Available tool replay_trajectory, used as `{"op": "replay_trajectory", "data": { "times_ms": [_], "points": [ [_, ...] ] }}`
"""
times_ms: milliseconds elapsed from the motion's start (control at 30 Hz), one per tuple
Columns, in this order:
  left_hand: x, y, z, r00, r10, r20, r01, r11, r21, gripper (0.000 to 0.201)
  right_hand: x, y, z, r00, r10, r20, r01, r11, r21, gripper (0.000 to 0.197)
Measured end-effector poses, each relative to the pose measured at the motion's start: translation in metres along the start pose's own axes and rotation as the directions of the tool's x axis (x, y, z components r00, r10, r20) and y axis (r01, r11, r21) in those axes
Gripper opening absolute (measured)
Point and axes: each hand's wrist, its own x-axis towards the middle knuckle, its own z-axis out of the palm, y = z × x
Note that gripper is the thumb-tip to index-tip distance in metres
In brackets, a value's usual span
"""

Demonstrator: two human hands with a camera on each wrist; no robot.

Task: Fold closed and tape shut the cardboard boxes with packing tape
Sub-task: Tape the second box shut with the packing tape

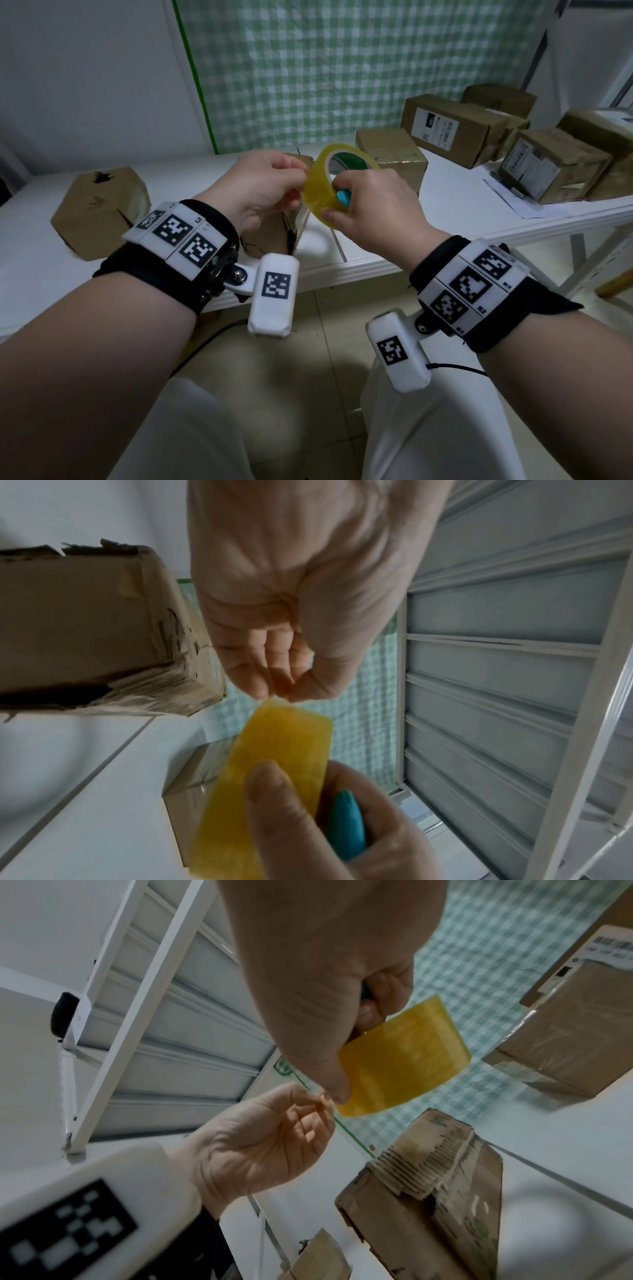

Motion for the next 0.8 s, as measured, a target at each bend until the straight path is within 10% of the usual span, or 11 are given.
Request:
{"op": "replay_trajectory", "data": {
  "times_ms": [300,567,800],
  "points": [
    [0.0,-0.002,0.002,0.993,0.107,-0.04,-0.089,0.946,0.312,0.014,0.0,0.003,0.001,0.997,0.071,-0.027,-0.07,0.997,0.039,0.026],
    [-0.004,-0.001,0.01,0.867,0.497,0.01,-0.285,0.48,0.829,0.023,-0.001,0.001,0.003,0.996,0.07,-0.057,-0.068,0.997,0.031,0.025],
    [0.0,-0.004,0.018,0.831,0.544,0.115,-0.288,0.246,0.925,0.012,0.005,0.001,0.001,0.997,0.073,-0.021,-0.072,0.997,0.01,0.02]
  ]
}}
